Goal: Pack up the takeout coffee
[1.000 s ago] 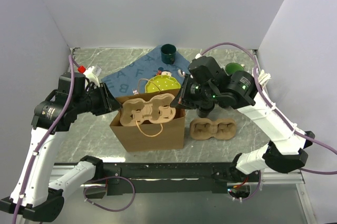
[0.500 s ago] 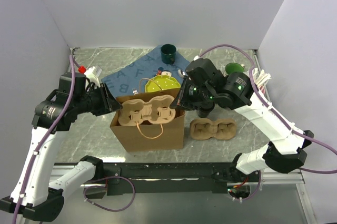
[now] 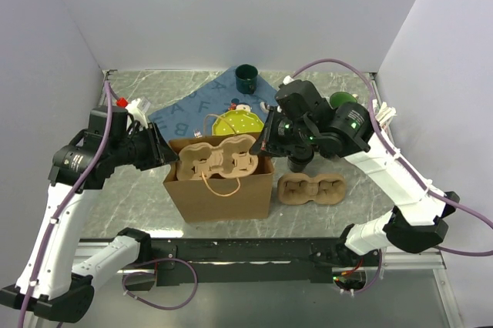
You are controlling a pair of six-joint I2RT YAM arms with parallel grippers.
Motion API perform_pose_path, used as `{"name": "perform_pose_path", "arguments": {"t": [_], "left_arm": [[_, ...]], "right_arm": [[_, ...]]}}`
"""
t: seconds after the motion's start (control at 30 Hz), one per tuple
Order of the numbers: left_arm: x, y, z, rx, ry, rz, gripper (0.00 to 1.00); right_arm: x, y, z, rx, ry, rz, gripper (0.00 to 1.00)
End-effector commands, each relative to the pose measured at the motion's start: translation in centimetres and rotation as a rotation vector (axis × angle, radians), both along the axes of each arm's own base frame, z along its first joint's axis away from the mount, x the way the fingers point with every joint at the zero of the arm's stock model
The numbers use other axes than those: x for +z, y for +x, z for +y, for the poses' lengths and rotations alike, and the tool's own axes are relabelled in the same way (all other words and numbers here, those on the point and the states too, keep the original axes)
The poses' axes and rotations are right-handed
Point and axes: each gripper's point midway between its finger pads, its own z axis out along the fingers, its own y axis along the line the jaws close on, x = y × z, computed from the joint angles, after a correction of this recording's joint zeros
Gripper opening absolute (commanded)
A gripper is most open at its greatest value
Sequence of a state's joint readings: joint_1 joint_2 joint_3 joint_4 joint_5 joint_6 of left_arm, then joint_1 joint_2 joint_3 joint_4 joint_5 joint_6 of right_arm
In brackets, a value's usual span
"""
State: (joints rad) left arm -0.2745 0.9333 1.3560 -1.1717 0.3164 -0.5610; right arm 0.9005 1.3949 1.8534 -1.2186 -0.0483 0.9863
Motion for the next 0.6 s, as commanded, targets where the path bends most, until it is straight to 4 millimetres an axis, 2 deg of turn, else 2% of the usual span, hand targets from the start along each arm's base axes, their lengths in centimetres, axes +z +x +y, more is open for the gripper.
{"name": "perform_pose_path", "arguments": {"t": [0.0, 0.1, 0.3, 0.47, 0.57], "left_arm": [[0.4, 0.0, 0.1, 0.006, 0.001, 0.000, 0.31], [0.0, -0.1, 0.0, 0.011, -0.004, 0.011, 0.30], [-1.0, -0.4, 0.4, 0.024, 0.014, 0.035, 0.30], [-1.6, -0.5, 0.4, 0.032, 0.014, 0.048, 0.30], [-1.7, -0.4, 0.6, 0.046, 0.016, 0.044, 0.30]], "right_arm": [[-0.5, 0.7, 0.2, 0.019, -0.027, -0.019, 0.00], [-0.8, 0.7, 0.0, 0.020, -0.031, -0.024, 0.00], [1.2, 1.5, -0.9, 0.002, 0.027, -0.070, 0.00], [2.7, 2.3, -0.9, 0.036, 0.079, -0.153, 0.00], [2.6, 2.4, -0.6, 0.074, 0.083, -0.184, 0.00]]}}
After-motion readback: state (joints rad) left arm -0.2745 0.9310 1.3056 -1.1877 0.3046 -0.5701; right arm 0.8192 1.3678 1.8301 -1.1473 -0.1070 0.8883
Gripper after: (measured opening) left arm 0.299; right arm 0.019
